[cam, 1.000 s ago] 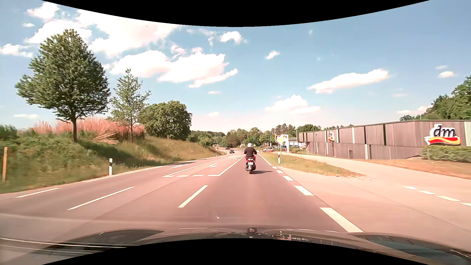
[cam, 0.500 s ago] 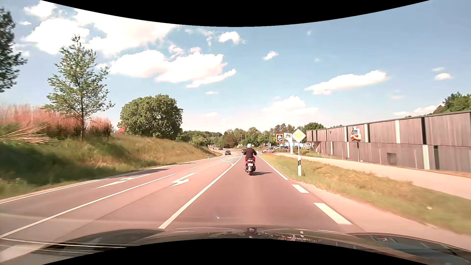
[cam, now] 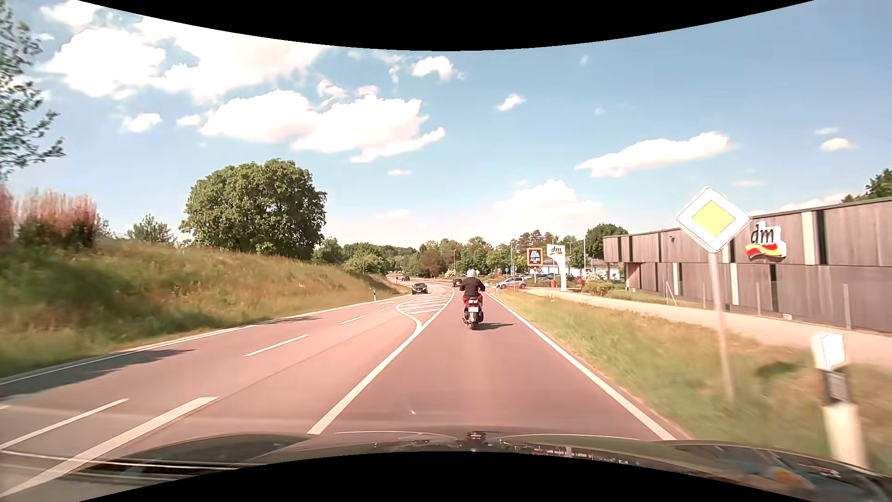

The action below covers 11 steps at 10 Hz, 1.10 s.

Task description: Follow the waypoints while adhering to traffic rules and regulations

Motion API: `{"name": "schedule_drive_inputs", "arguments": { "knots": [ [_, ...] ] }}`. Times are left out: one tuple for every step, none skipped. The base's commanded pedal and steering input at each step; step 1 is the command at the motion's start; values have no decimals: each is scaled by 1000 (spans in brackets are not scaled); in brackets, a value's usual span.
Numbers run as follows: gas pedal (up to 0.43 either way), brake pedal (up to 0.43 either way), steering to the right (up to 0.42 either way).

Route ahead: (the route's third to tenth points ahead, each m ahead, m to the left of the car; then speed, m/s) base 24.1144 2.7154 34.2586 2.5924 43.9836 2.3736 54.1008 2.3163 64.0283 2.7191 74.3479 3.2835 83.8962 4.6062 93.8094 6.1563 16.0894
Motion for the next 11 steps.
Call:
{"name": "schedule_drive_inputs", "arguments": {
  "knots": [
    [87, 12, 4],
    [98, 12, 4],
    [110, 12, 4],
    [110, 12, 3],
    [110, 6, 3],
    [118, 12, 3],
    [118, 12, 2],
    [118, 6, 2],
    [130, 12, 1],
    [130, 12, -1],
    [130, 6, -5]
  ]
}}
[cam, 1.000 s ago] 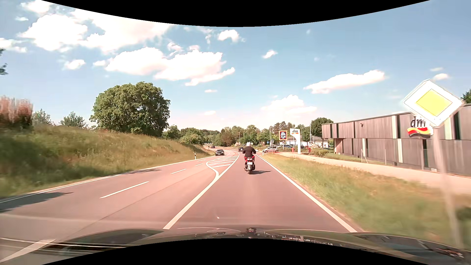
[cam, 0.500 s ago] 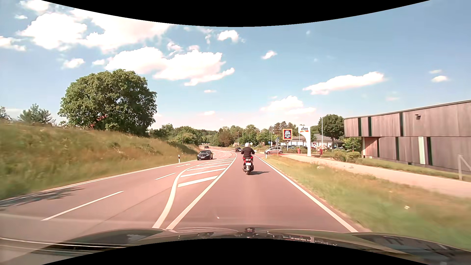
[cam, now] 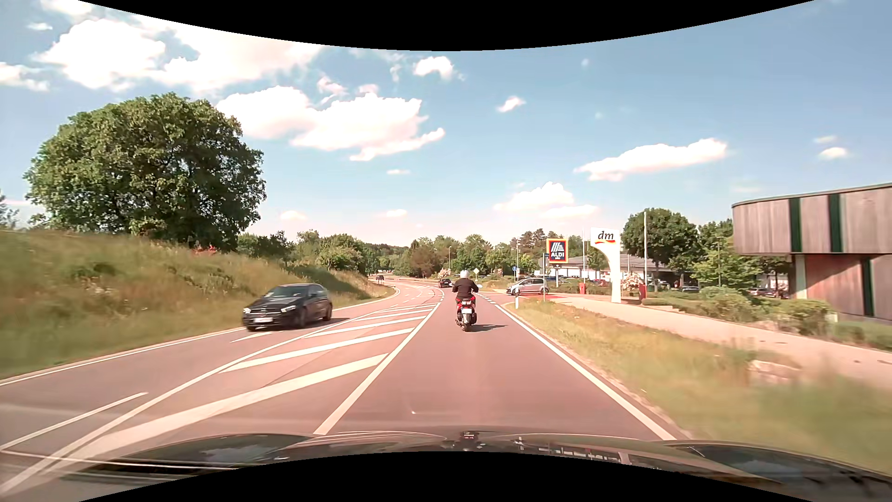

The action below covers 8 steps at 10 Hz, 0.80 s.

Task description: Follow the waypoints while adhering to traffic rules and regulations

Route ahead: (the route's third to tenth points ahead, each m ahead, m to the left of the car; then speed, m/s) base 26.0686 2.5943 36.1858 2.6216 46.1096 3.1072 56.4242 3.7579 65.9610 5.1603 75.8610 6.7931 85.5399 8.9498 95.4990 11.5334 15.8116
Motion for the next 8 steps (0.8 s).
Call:
{"name": "schedule_drive_inputs", "arguments": {
  "knots": [
    [130, 6, -7],
    [130, 6, -7],
    [130, 12, -7],
    [130, 12, -7],
    [130, 12, -7],
    [130, 12, -7],
    [130, 12, -5],
    [110, 6, -5]
  ]
}}
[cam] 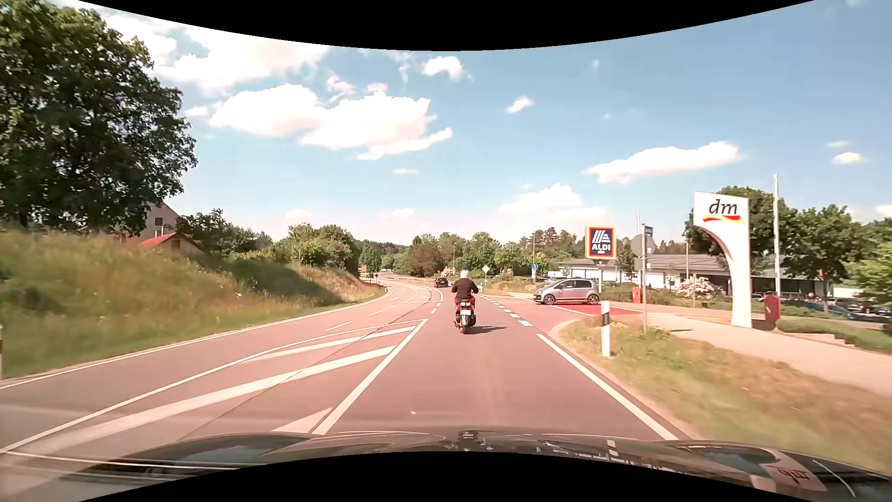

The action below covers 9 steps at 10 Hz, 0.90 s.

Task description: Follow the waypoints while adhering to traffic rules and regulations

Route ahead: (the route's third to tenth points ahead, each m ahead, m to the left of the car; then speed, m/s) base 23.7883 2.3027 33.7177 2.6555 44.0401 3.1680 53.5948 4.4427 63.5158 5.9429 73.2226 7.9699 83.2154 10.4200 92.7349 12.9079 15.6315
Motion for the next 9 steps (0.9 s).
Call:
{"name": "schedule_drive_inputs", "arguments": {
  "knots": [
    [98, 6, -5],
    [67, 12, -5],
    [67, 12, -5],
    [59, 6, -5],
    [59, 6, -5],
    [59, 12, -5],
    [59, 12, -6],
    [59, 12, -6],
    [59, 12, -6]
  ]
}}
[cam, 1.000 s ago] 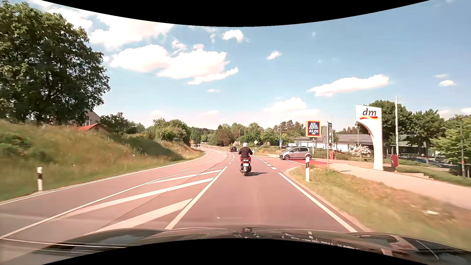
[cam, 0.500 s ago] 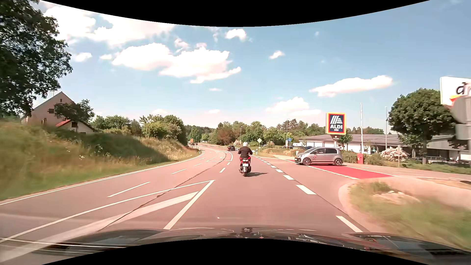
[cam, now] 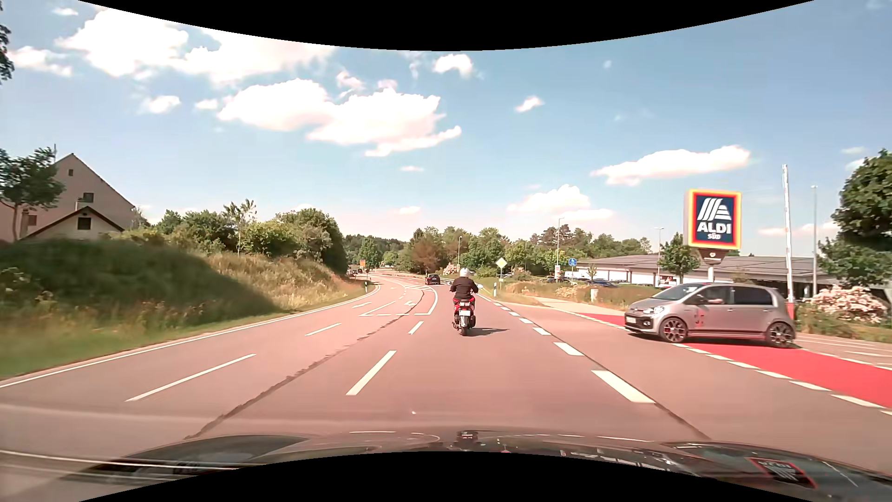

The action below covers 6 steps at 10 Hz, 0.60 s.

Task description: Follow the waypoints while adhering to traffic rules and regulations

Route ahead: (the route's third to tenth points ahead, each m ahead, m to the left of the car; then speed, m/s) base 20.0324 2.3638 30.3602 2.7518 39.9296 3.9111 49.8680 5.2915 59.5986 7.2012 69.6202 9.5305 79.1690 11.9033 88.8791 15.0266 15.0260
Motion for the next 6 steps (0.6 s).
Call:
{"name": "schedule_drive_inputs", "arguments": {
  "knots": [
    [59, 12, -6],
    [59, 12, -7],
    [59, 6, -7],
    [59, 12, -9],
    [59, 12, -9],
    [59, 12, -9]
  ]
}}
